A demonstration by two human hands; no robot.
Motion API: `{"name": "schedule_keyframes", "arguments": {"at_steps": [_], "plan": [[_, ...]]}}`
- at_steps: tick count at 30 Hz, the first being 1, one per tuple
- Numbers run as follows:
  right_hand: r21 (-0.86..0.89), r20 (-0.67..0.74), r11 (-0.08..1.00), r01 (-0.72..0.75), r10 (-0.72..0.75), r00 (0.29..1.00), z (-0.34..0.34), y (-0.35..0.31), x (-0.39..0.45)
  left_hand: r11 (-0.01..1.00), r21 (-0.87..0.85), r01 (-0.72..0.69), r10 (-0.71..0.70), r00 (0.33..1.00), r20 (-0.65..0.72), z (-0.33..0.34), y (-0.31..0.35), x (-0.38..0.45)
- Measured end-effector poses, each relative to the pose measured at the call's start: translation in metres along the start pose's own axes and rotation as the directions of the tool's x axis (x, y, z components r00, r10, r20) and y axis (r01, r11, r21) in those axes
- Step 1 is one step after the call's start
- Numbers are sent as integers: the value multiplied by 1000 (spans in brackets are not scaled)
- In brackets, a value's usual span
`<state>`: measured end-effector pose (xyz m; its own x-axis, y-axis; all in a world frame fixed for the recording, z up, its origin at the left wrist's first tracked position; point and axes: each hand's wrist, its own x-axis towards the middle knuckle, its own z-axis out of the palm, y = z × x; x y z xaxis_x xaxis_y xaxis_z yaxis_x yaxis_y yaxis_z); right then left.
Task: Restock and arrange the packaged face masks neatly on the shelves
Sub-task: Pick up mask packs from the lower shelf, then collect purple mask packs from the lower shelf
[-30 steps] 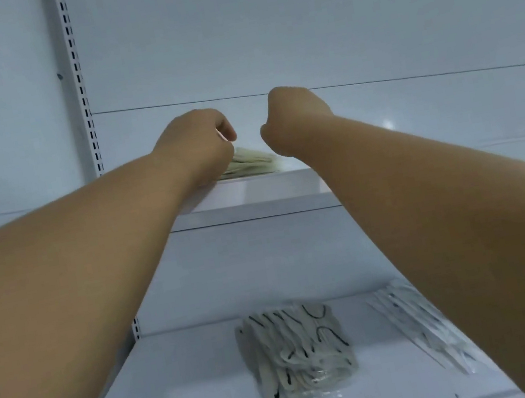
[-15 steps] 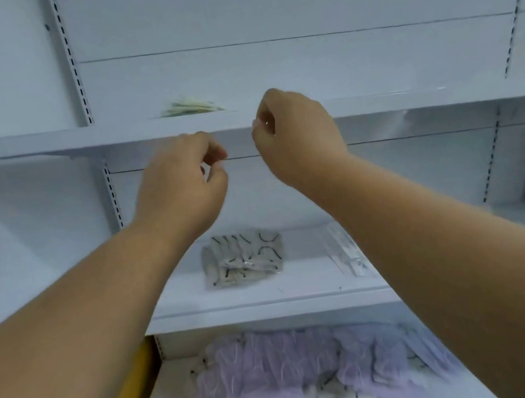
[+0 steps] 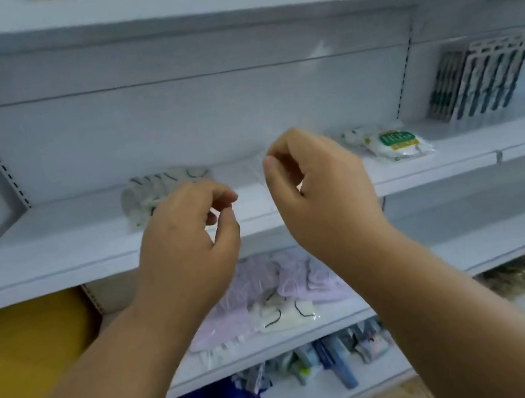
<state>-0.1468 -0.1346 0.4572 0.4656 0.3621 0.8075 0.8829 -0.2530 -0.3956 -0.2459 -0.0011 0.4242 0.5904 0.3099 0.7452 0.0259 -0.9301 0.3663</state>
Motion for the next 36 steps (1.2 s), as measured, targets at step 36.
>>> {"name": "schedule_keyframes", "arguments": {"at_steps": [36], "plan": [[-224, 488, 483, -847, 808, 331, 250, 469, -233, 313, -86, 946, -853, 319, 414, 478, -184, -140]]}}
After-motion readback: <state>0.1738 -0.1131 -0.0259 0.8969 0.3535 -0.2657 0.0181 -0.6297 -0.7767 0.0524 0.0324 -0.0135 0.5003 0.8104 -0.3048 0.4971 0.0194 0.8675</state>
